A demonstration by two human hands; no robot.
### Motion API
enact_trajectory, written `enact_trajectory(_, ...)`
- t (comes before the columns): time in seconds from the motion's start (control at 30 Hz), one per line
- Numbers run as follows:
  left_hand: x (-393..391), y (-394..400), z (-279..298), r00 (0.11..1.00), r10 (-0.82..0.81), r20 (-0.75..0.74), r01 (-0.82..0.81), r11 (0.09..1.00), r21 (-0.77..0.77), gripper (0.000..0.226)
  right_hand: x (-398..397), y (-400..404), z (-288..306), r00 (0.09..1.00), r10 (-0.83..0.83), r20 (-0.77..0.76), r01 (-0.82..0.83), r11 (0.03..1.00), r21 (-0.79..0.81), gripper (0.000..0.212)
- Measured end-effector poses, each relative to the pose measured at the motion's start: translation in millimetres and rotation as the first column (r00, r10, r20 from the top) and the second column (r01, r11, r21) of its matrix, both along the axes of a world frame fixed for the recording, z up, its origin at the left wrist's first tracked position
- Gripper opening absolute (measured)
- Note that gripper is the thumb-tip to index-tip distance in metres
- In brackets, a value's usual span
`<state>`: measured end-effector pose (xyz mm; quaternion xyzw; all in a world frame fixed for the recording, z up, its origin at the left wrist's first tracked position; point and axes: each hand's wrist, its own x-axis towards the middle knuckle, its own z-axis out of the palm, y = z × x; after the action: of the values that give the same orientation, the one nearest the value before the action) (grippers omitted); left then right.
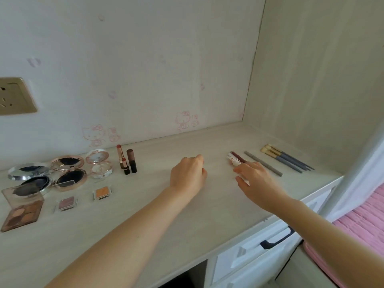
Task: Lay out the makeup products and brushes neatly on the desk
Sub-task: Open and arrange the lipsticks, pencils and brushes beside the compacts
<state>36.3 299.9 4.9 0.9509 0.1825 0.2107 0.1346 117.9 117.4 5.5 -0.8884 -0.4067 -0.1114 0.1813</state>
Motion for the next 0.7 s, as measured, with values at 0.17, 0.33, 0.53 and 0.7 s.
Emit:
enact_trajectory(0.17,34.7,-18.8,-7.9,0.998,-0.052,-0.03,0.05,0.998,-0.046,0.023,23.7,-21.1,-8.4,0.999,-0.033,0.043,0.033,0.999,-0.001,0.025)
enact_trajectory(0.33,62.7,-29.7,-19.1,0.993,-0.117,-0.013,0.114,0.986,-0.123,0.028,38.2,-26.5,-14.1,0.997,-0.063,0.047,0.064,0.998,-0.017,0.025)
enact_trajectory(0.53,94.1,-34.8,-15.2,0.994,-0.103,-0.03,0.09,0.951,-0.296,0.04,40.2,-22.0,-16.8,0.991,-0.076,0.113,0.08,0.996,-0.031,0.035)
enact_trajectory(0.7,102.2,-36.5,-10.0,0.986,-0.094,-0.139,0.045,0.946,-0.322,0.048,41.4,-16.9,-20.5,0.991,-0.112,0.074,0.117,0.992,-0.056,0.036)
